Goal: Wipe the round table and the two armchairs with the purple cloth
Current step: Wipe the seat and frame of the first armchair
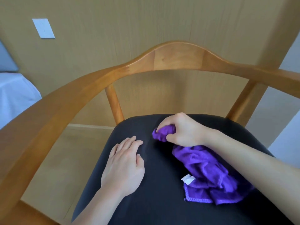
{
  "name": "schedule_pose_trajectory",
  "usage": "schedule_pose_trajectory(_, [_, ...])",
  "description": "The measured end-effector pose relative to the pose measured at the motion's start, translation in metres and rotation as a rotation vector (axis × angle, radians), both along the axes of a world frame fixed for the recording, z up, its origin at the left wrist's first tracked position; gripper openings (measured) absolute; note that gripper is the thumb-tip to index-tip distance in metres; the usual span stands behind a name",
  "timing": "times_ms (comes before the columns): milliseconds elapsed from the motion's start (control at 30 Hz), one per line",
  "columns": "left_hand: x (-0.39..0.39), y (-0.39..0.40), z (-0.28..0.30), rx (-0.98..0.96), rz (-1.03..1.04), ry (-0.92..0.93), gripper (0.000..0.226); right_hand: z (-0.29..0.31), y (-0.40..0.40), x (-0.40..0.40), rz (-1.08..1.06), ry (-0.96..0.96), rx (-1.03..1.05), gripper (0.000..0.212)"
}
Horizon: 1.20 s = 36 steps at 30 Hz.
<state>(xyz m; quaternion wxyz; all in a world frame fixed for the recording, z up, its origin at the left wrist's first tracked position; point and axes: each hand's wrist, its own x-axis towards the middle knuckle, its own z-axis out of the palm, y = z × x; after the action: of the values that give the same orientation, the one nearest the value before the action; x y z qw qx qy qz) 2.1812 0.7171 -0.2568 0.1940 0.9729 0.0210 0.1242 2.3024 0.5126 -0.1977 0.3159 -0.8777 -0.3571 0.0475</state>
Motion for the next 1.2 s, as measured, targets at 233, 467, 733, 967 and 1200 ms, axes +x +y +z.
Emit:
schedule_pose_trajectory(233, [0.001, 0.001, -0.003, -0.018, 0.012, -0.008, 0.046, -0.025, 0.005, 0.098, -0.794, 0.164, -0.091, 0.019])
schedule_pose_trajectory(467, [-0.001, -0.001, -0.002, -0.010, 0.007, 0.000, 0.046, -0.025, 0.025, 0.011, -0.251, -0.056, -0.156, 0.023])
schedule_pose_trajectory(733, [0.001, 0.001, -0.001, 0.011, 0.006, 0.008, 0.048, -0.012, -0.017, 0.075, -0.780, -0.110, -0.066, 0.015])
schedule_pose_trajectory(967, [0.000, -0.001, -0.001, 0.033, 0.007, 0.010, 0.048, -0.015, 0.030, 0.079, -0.767, 0.091, -0.195, 0.011])
schedule_pose_trajectory(1200, [-0.002, -0.001, 0.000, 0.027, -0.014, 0.014, 0.050, -0.015, 0.076, 0.024, -0.307, 0.038, -0.202, 0.016])
